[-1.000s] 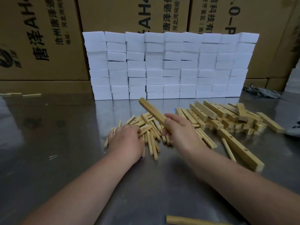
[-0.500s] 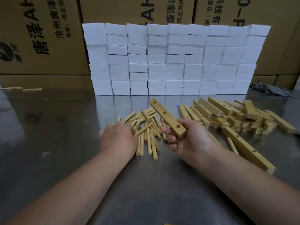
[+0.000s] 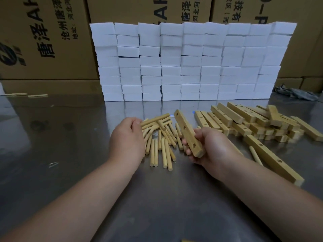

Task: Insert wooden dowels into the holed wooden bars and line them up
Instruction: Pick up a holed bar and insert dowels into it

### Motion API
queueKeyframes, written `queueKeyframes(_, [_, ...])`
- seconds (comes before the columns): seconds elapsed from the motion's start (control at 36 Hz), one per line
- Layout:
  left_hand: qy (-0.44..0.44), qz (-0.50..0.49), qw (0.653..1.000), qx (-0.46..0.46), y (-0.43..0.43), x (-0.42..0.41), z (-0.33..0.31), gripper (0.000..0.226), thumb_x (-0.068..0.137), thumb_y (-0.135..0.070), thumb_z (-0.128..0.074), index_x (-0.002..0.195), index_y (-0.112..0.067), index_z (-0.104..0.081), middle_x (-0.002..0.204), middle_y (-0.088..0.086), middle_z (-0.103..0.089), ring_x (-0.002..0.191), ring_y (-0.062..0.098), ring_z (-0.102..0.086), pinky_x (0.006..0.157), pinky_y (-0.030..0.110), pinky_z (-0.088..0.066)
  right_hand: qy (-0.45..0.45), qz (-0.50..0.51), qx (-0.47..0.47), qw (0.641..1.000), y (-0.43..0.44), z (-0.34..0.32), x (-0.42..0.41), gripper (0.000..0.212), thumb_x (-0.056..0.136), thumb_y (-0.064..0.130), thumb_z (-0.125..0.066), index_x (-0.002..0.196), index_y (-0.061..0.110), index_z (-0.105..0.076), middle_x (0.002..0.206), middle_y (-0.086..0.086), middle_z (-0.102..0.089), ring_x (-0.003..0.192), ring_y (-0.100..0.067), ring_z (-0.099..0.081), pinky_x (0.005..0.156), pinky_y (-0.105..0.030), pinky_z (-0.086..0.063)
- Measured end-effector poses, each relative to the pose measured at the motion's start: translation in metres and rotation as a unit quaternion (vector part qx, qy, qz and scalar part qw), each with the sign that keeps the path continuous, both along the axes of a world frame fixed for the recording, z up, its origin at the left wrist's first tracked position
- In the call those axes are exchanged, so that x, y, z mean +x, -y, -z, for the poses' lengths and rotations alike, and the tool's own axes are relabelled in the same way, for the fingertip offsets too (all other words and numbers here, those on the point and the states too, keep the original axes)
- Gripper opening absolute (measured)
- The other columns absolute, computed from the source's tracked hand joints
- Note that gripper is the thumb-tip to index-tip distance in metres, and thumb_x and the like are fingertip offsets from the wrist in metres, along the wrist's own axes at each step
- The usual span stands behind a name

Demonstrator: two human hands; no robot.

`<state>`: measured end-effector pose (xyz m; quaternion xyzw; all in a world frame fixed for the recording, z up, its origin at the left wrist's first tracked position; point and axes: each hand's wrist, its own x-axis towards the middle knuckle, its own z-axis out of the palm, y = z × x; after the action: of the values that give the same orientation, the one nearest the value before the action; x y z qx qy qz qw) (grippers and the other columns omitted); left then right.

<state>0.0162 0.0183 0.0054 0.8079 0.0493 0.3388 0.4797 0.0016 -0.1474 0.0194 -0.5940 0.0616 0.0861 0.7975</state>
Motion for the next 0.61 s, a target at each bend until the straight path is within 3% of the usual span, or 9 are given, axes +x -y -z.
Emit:
queueKeyframes(0.08, [0.005, 0.013, 1.000, -0.015, 0.0000, -0.0014, 0.0009, 0.024, 0.096, -0.023, -0.038, 0.087, -0.026, -0.060, 0.076, -0.015, -0.056, 0.072, 0.004, -0.052, 0.062, 0.024, -0.036, 0.005, 0.000, -0.037, 0.999, -0.0021, 0.0002, -0.0021, 0.026, 0.094, 0.018, -0.033, 0.102, 0.010, -0.056, 0.059, -0.004, -0.056, 0.045, -0.013, -0.047, 0.048, -0.025, -0.039])
queueKeyframes(0.22, [0.004, 0.006, 1.000, -0.020, -0.0019, 0.0005, 0.0023, 0.027, 0.096, -0.023, -0.037, 0.087, -0.022, -0.062, 0.074, -0.010, -0.057, 0.076, 0.016, -0.054, 0.066, 0.027, -0.035, 0.040, 0.010, -0.100, 0.994, -0.0022, 0.0031, -0.0039, 0.025, 0.094, 0.033, -0.047, 0.088, 0.015, -0.062, 0.052, 0.003, -0.059, 0.042, -0.009, -0.050, 0.047, -0.025, -0.039])
queueKeyframes(0.39, [-0.013, -0.015, 0.999, -0.027, -0.0035, 0.0028, 0.0043, 0.030, 0.096, -0.029, -0.038, 0.079, -0.021, -0.062, 0.065, -0.005, -0.055, 0.061, 0.009, -0.049, 0.052, 0.024, -0.034, 0.089, -0.031, -0.151, 0.984, -0.0026, 0.0051, -0.0046, 0.019, 0.095, 0.027, -0.047, 0.086, 0.017, -0.061, 0.060, 0.002, -0.061, 0.046, -0.004, -0.056, 0.053, -0.028, -0.039])
queueKeyframes(0.5, [-0.012, -0.026, 0.999, -0.026, -0.0051, 0.0034, 0.0041, 0.032, 0.096, -0.030, -0.040, 0.075, -0.018, -0.061, 0.062, -0.001, -0.053, 0.060, 0.017, -0.050, 0.053, 0.025, -0.036, 0.096, -0.043, -0.147, 0.983, -0.0021, 0.0046, -0.0056, 0.018, 0.095, 0.025, -0.048, 0.089, 0.017, -0.062, 0.063, 0.001, -0.062, 0.045, -0.002, -0.056, 0.050, -0.027, -0.039])
queueKeyframes(0.61, [-0.014, -0.029, 0.999, -0.042, -0.0061, 0.0045, 0.0031, 0.033, 0.095, -0.030, -0.041, 0.078, -0.013, -0.063, 0.064, 0.003, -0.055, 0.064, 0.025, -0.054, 0.061, 0.033, -0.042, 0.113, -0.044, -0.159, 0.980, -0.0016, 0.0050, -0.0055, 0.018, 0.095, 0.023, -0.049, 0.084, 0.021, -0.063, 0.062, 0.000, -0.064, 0.052, -0.008, -0.055, 0.060, -0.031, -0.039])
